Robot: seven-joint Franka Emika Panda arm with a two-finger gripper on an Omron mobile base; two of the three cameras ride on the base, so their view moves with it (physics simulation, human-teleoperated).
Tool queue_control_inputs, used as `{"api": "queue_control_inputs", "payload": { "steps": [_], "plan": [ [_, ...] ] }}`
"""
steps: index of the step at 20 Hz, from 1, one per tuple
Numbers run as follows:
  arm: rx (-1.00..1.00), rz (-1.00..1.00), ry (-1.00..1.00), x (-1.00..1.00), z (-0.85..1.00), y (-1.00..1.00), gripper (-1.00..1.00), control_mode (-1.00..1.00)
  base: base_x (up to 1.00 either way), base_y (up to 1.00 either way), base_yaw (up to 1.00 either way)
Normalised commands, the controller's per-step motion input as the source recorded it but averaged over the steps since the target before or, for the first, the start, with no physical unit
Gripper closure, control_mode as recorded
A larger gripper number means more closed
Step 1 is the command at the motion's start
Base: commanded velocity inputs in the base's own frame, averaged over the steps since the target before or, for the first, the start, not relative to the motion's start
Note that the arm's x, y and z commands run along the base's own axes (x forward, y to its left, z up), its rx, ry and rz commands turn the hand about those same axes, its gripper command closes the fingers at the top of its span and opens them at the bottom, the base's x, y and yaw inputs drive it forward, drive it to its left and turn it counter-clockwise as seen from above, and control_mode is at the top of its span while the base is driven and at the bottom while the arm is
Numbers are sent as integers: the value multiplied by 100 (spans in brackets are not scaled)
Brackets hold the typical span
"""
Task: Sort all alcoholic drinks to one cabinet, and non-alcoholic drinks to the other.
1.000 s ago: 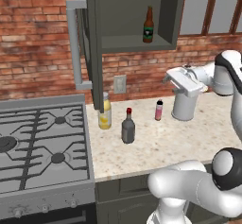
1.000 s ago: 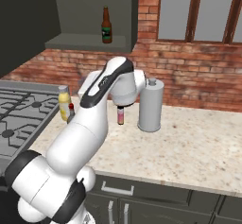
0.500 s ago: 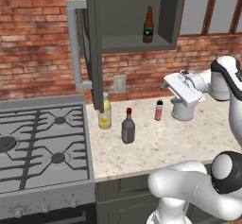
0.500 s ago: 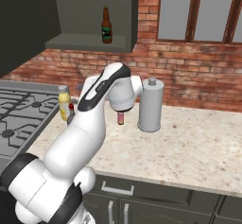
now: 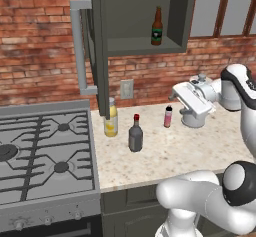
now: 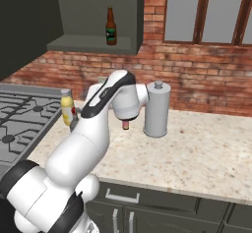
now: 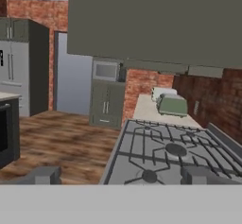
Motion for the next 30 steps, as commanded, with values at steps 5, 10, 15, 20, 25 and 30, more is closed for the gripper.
{"api": "queue_control_inputs", "payload": {
  "steps": [5,10,15,20,25,30],
  "plan": [
    [0,0,0,0,-20,0,-100,-100,0,0,0],
    [0,0,0,0,-18,0,-100,-100,0,0,0],
    [0,0,2,2,-14,5,-100,-100,0,0,0],
    [0,0,7,8,-18,13,-100,-100,0,0,0],
    [0,0,8,13,-20,15,-100,-100,0,0,0],
    [0,0,7,6,-20,10,-100,-100,0,0,0]
  ]
}}
